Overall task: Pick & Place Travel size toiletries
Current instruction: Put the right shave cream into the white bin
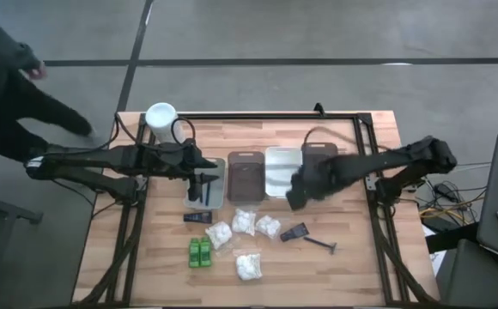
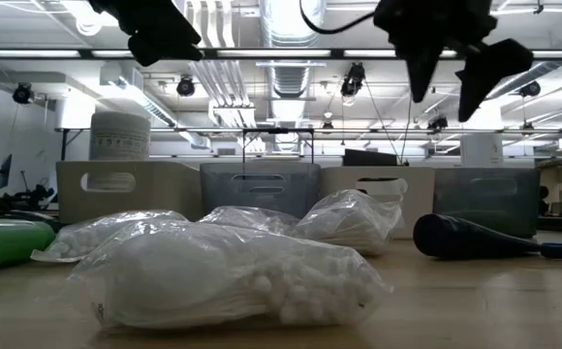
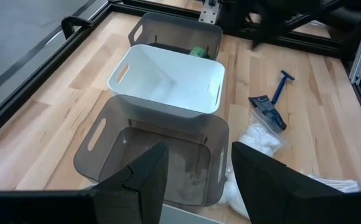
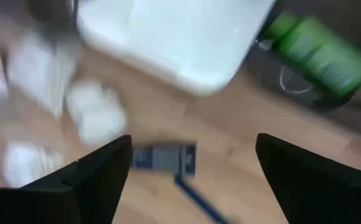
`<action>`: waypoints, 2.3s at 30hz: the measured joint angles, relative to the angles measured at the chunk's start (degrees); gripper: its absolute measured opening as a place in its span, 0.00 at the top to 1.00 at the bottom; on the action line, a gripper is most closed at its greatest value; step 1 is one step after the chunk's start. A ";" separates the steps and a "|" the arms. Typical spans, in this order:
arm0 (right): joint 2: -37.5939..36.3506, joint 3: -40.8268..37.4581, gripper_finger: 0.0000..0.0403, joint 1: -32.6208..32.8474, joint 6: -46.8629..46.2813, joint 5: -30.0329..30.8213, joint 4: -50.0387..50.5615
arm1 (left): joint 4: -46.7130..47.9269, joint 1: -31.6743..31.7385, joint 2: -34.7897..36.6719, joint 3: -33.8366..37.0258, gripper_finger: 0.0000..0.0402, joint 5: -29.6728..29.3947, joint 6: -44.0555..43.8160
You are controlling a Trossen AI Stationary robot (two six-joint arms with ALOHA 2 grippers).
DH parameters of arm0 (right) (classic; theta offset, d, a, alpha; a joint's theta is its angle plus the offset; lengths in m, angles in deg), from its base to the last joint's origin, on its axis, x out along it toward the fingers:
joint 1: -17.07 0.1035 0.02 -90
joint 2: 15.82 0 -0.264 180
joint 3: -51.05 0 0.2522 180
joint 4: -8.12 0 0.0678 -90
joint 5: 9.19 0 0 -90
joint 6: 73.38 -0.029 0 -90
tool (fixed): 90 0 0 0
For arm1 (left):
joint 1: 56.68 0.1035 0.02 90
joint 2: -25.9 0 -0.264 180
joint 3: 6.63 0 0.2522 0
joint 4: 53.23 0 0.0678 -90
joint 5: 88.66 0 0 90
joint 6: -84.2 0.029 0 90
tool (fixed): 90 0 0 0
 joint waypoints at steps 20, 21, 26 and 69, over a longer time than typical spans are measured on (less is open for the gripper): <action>29.42 18.58 0.14 17.56 47.77 -2.69 1.08 | 0.02 0.00 0.00 0.07 0.55 0.92 -1.40; 29.93 18.49 0.15 17.43 48.84 -2.67 1.11 | 0.00 0.00 0.00 0.07 0.55 0.92 -1.61; 30.51 15.37 0.20 16.98 53.82 -2.62 -1.30 | 0.02 0.00 0.00 0.09 0.55 0.92 -1.83; 11.73 3.67 0.86 12.65 32.49 2.30 -8.08 | -0.05 0.00 -0.24 0.09 0.55 -1.18 -5.73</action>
